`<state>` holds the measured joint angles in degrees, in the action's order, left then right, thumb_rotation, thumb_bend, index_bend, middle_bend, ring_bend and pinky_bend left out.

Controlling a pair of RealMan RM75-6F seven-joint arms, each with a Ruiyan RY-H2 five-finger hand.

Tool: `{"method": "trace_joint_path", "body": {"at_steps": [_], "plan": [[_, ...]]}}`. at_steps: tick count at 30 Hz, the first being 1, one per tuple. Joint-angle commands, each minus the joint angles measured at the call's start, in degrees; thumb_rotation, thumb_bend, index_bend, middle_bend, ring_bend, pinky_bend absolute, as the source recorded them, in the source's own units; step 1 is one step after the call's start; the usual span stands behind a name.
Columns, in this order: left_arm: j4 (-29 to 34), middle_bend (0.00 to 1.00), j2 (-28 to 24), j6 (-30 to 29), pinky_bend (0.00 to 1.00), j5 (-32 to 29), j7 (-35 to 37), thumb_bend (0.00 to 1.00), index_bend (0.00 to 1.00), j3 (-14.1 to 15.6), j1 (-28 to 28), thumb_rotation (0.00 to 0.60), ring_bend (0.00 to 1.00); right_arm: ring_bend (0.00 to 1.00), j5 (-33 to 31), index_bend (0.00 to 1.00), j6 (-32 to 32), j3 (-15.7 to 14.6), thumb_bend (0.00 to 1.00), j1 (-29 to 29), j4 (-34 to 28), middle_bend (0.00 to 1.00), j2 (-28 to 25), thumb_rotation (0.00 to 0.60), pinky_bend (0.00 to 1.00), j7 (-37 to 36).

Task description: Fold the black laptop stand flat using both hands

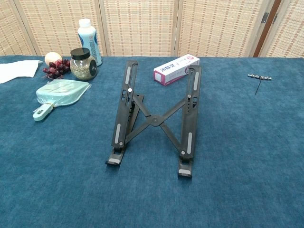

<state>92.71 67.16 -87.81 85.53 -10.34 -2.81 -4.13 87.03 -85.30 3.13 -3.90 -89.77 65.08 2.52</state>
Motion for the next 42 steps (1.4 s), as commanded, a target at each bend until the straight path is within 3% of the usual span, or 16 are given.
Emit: {"method": "trace_joint_path", "body": {"at_steps": [1,8,17,24,27,31,42], "plan": [[0.14,0.14,-0.10,0.10,0.08,0.03,-0.02,0.20,0.15,0.01,-0.04,0.600,0.14,0.16,-0.07,0.08,0.26,-0.02,0.11,-0.12,0.01,0.21,0.01,0.600,0.30,0.00],[0.75,0.15,-0.29,-0.13,0.08,0.39,-0.32,0.20,0.15,0.11,0.04,0.600,0.14,0.16,0.41,0.08,0.72,-0.09,0.11,-0.54,-0.12,0.21,-0.14,0.600,0.30,-1.42],[2.00,0.15,-0.73,0.91,0.08,-0.05,-1.29,0.20,0.15,0.19,-0.29,0.600,0.14,0.16,0.92,0.08,3.76,-0.01,0.11,-2.44,-1.60,0.21,-2.18,0.600,0.30,-8.89],[2.61,0.15,-0.94,1.45,0.08,-0.06,-1.45,0.20,0.15,0.22,-0.58,0.600,0.14,0.14,0.51,0.00,10.93,0.22,0.14,-6.45,-4.06,0.14,-4.84,0.600,0.31,-19.57],[2.79,0.15,-1.03,1.79,0.08,-0.06,-1.57,0.20,0.15,0.27,-0.74,0.600,0.14,0.07,-0.23,0.00,15.53,0.49,0.16,-8.98,-4.90,0.07,-5.80,0.600,0.30,-25.30],[2.94,0.15,-1.17,2.16,0.08,-0.09,-1.52,0.20,0.15,0.29,-0.94,0.600,0.14,0.00,-0.77,0.00,21.06,1.01,0.16,-12.45,-4.48,0.00,-6.13,0.600,0.22,-31.75],[2.74,0.15,-1.01,2.80,0.08,-0.58,-1.60,0.20,0.15,0.30,-1.21,0.600,0.14,0.00,0.19,0.00,30.09,2.96,0.16,-21.00,-0.17,0.00,-1.79,0.600,0.19,-49.56]]}}
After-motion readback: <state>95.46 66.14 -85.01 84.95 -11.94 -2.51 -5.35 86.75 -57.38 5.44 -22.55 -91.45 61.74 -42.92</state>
